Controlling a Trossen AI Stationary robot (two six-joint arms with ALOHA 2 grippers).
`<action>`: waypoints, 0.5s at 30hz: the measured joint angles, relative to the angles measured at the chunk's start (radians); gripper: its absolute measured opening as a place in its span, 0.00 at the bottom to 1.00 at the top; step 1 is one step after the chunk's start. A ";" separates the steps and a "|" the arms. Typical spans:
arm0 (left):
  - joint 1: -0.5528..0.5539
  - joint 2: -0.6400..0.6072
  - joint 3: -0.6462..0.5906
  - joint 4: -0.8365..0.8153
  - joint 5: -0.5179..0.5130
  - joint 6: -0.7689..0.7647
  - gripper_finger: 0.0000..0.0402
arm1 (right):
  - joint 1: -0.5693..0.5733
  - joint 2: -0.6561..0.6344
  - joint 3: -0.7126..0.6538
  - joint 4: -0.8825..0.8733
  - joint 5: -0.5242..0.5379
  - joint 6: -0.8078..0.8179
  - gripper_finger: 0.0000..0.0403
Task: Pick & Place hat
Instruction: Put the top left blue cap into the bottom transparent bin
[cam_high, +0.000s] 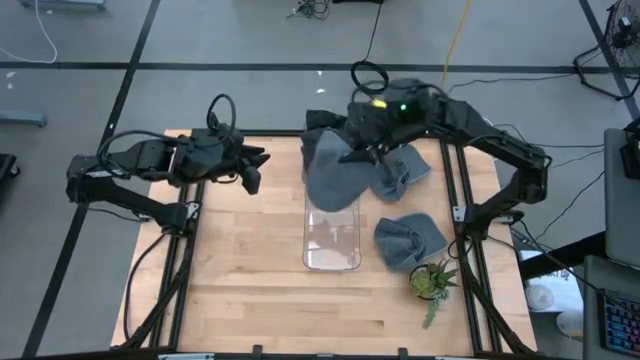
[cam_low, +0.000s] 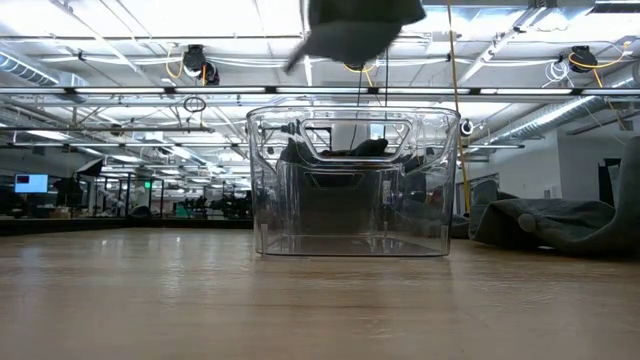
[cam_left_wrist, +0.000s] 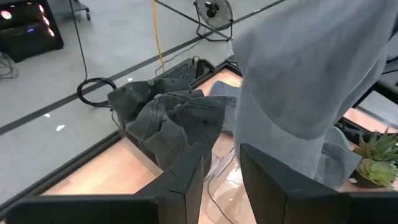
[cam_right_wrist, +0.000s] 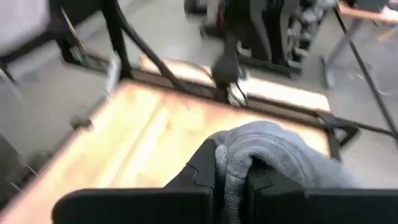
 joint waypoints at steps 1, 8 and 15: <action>0.003 0.000 0.000 -0.001 0.000 0.008 0.28 | 0.009 0.007 0.000 -0.026 0.034 -0.032 0.02; 0.032 0.000 0.000 -0.002 0.001 0.020 0.28 | 0.064 0.072 0.001 -0.156 0.211 -0.178 0.02; 0.059 0.000 0.000 -0.002 0.001 -0.013 0.28 | 0.115 0.143 0.000 -0.232 0.269 -0.211 0.02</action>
